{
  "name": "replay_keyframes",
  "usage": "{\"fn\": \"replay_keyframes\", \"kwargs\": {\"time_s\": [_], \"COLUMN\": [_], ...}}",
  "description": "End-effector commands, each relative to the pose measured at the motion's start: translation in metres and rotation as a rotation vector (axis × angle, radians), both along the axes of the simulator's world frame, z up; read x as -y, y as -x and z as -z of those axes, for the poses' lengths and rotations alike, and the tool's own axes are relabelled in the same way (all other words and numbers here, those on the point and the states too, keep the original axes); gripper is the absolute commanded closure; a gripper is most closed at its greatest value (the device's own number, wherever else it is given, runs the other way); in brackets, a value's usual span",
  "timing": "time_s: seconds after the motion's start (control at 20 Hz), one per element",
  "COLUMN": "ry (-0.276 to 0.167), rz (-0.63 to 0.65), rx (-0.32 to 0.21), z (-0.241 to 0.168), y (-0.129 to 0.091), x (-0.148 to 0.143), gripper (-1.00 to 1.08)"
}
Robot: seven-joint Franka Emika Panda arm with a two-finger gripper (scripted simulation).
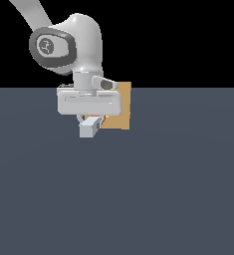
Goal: Insert the peg into the horizontal hole in a box.
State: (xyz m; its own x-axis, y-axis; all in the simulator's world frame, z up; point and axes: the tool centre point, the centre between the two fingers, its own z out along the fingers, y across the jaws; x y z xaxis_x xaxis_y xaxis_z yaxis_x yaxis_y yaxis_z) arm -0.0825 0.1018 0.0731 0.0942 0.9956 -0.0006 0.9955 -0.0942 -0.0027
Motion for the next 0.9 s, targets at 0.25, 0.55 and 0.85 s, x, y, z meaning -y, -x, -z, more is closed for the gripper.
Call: {"fn": "replay_keyframes", "kwargs": {"time_s": [0.25, 0.55, 0.85], "ry": [0.000, 0.000, -0.002], "rz": [0.025, 0.025, 0.026], "rx": [0.003, 0.000, 0.005], "z": [-0.004, -0.003, -0.005], "y": [0.000, 0.001, -0.004], "x": [-0.019, -0.020, -0.020], "gripper": [1.08, 1.08, 1.08]}}
